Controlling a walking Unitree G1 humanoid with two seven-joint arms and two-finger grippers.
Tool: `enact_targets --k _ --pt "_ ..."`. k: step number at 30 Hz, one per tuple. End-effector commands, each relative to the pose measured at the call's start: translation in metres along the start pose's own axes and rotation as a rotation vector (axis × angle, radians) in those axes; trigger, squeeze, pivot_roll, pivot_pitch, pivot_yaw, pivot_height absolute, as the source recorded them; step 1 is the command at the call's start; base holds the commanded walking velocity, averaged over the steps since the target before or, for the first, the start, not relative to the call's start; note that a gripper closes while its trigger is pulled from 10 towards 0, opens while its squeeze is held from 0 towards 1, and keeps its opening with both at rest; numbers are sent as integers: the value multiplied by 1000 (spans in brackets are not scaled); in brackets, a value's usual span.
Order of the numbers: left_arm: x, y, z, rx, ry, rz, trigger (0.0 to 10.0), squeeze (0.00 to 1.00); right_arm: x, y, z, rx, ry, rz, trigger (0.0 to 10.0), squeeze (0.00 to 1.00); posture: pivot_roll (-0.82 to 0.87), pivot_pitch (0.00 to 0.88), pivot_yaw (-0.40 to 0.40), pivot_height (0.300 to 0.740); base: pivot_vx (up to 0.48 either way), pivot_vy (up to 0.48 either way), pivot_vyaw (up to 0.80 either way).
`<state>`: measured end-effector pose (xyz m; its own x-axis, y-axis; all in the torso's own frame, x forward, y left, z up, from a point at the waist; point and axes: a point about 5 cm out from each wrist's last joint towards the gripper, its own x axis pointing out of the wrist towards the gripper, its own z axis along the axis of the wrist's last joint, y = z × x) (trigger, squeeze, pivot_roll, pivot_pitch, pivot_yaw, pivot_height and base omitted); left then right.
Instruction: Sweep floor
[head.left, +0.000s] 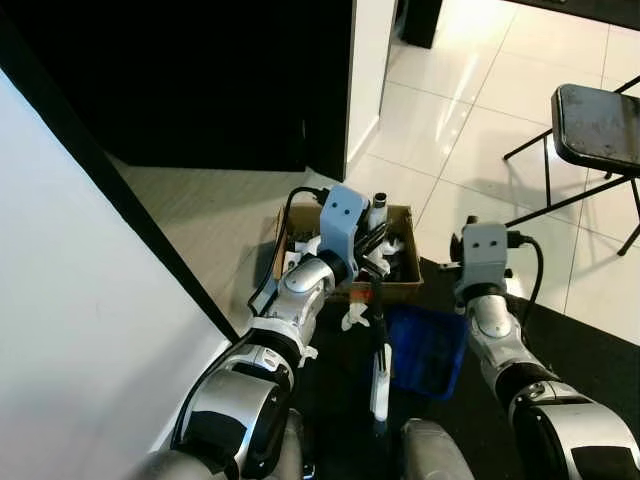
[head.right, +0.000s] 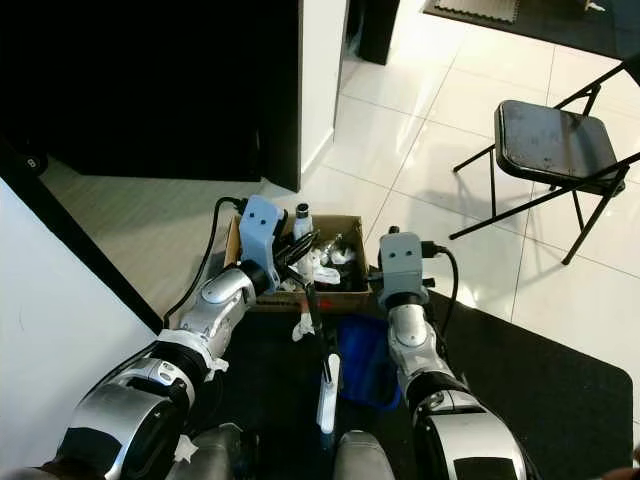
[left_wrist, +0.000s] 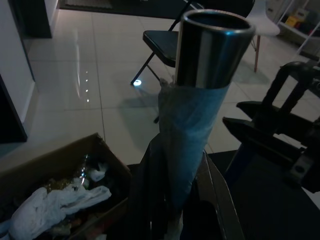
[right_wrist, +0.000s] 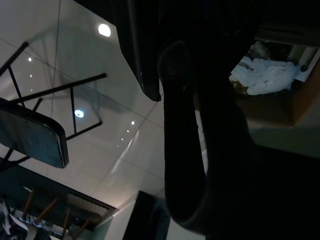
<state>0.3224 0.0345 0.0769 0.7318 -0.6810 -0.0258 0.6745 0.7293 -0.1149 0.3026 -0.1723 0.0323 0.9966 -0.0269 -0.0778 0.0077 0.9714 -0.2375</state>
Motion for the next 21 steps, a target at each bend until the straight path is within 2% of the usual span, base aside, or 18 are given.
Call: enact_targets --k 1,3,6,7,10,12,16,21 --pt "19 -21 19 -38 -103 -47 10000 0 -3 6 -2 0 -6 36 10000 0 7 53 5 740 0 0 0" --pt "17 -11 27 -34 -138 -11 10000 0 -3 7 3 17 -43 47 10000 0 7 54 4 740 0 0 0" --pt "8 20 45 -16 -208 89 10000 0 -4 9 10 97 -122 103 10000 0 11 56 0 740 0 0 0" --pt "8 20 45 -16 -208 89 10000 0 -4 9 10 97 -122 103 10000 0 11 56 0 740 0 0 0" --pt "-4 50 61 -29 -270 176 10000 0 -8 11 11 147 -160 158 10000 0 13 55 0 740 0 0 0" --pt "-12 65 70 -49 -315 204 10000 0 -12 12 11 176 -180 186 10000 0 10 58 3 740 0 0 0" --pt "-18 72 78 -83 -362 198 10000 0 -15 12 11 200 -206 199 10000 0 8 57 9 740 0 0 0" --pt "-31 80 85 -120 -407 155 10000 0 -19 11 10 274 -234 202 10000 0 14 59 14 740 0 0 0"
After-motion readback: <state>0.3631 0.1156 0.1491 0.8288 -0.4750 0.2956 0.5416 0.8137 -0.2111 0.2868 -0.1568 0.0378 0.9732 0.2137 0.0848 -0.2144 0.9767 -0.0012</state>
